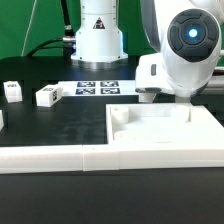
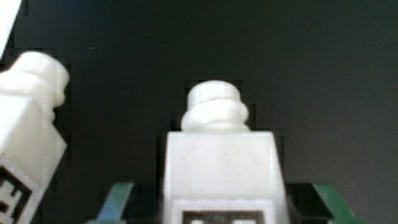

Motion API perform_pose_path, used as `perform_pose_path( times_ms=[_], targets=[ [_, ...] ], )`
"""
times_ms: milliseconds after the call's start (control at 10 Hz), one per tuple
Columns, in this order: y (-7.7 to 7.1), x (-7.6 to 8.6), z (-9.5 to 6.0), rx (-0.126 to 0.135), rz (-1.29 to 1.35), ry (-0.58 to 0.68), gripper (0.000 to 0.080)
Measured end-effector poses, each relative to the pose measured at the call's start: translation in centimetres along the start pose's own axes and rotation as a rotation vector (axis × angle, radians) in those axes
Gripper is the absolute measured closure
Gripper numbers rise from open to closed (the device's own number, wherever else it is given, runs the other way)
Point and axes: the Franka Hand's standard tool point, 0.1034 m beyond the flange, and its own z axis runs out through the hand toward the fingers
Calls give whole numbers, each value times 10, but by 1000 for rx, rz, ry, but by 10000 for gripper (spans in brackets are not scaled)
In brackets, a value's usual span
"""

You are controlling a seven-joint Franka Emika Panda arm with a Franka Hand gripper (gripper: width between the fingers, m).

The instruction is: Assemble one leg

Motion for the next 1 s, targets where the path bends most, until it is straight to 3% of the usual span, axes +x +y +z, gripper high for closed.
perform_pose_path(
  times_ms=[300,700,900,1000],
  targets=[
    [2,-4,-4,-5,-15,-11,511],
    [11,-48,-64,-6,-45,4,509],
    [11,-49,-64,-5,-44,18,509],
    [4,-37,-72,14,-48,144,509]
  ],
)
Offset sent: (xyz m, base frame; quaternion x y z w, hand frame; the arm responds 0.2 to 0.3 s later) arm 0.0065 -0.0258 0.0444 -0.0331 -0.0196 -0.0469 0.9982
